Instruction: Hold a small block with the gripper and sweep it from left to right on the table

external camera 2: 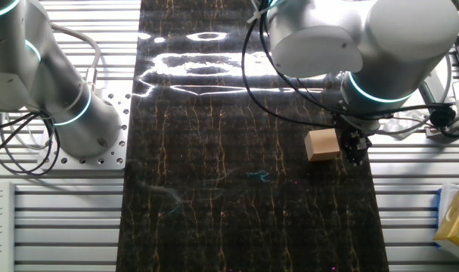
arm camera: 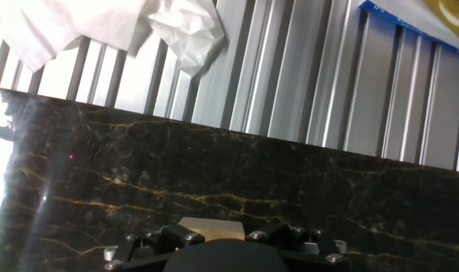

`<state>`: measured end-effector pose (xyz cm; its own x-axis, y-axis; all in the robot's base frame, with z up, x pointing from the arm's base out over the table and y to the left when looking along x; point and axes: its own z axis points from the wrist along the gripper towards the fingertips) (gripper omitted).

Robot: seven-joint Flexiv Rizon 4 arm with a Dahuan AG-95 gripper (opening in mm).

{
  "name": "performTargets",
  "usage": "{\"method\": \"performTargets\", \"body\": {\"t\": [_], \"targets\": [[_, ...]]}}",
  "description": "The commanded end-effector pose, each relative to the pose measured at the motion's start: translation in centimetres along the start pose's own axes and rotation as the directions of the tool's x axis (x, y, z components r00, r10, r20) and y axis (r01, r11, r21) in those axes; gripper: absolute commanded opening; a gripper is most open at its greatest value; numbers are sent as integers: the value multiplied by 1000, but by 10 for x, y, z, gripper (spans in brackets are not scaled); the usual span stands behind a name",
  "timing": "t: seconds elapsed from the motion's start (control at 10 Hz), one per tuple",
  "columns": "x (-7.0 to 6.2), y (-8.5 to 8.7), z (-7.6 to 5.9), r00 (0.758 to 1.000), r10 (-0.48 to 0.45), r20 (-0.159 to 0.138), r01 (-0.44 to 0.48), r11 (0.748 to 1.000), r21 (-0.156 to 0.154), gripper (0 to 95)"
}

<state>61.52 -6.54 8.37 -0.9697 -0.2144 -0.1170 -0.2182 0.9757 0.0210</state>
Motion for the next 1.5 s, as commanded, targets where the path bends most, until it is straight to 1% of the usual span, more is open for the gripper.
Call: {"method": "performTargets", "body": {"t": [0.1, 0.5, 1.1, 1.5], "targets": [[1, 0, 0, 1000, 10, 3, -10, 1000, 2, 760], [1, 2, 1, 1000, 15, 3, -15, 1000, 4, 760], [3, 6, 4, 1000, 27, 12, -27, 1000, 7, 760], [6, 7, 5, 999, 32, 32, -33, 999, 4, 760]]}}
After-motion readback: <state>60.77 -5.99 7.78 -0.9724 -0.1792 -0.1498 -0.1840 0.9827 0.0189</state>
